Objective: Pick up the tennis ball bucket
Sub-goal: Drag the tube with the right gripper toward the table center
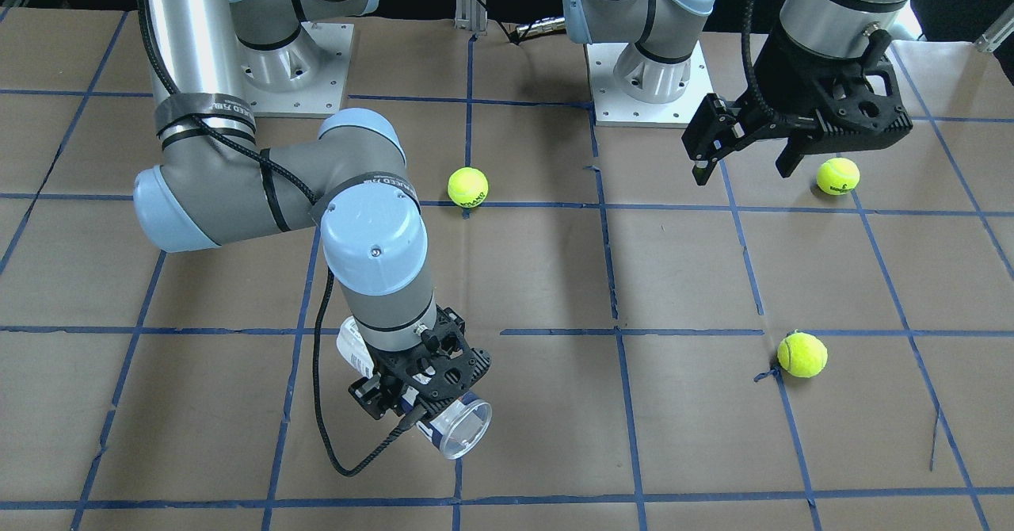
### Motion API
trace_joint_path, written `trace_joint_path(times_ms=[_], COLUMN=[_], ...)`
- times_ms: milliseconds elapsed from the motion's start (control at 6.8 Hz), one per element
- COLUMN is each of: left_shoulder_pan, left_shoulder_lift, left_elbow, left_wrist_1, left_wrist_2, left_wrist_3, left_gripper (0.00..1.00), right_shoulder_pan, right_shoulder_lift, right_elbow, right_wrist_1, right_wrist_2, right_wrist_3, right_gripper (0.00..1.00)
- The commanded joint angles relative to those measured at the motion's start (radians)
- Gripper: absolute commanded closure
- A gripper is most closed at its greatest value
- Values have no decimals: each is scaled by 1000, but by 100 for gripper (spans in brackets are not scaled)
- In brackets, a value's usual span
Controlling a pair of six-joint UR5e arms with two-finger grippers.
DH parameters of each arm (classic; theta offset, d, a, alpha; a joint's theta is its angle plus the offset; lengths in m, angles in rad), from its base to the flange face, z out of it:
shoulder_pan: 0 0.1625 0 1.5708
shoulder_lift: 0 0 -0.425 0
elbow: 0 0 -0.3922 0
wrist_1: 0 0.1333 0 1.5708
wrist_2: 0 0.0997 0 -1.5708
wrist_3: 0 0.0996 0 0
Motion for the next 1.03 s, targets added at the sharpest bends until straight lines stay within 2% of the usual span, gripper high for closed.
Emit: trace_joint_path(times_ms=[0,294,588,882], left_shoulder_pan=[1,3,4,4], left_shoulder_lift=[-2,-2,-3,-9], left_elbow=[2,2,2,2], left_wrist_1=[0,2,2,2], left_wrist_2=[-1,-1,-1,-1], left_wrist_3=[2,2,2,2], left_gripper=[0,0,0,0], right_shoulder_pan=[54,61,61,61], right_shoulder_lift=[45,81,125,133], right_elbow=[-2,-2,0,3], right_wrist_1=[-103,-119,-187,-189], right_wrist_2=[-4,-6,-8,-23], right_wrist_3=[-256,-355,-448,-478], right_gripper=[28,28,28,28])
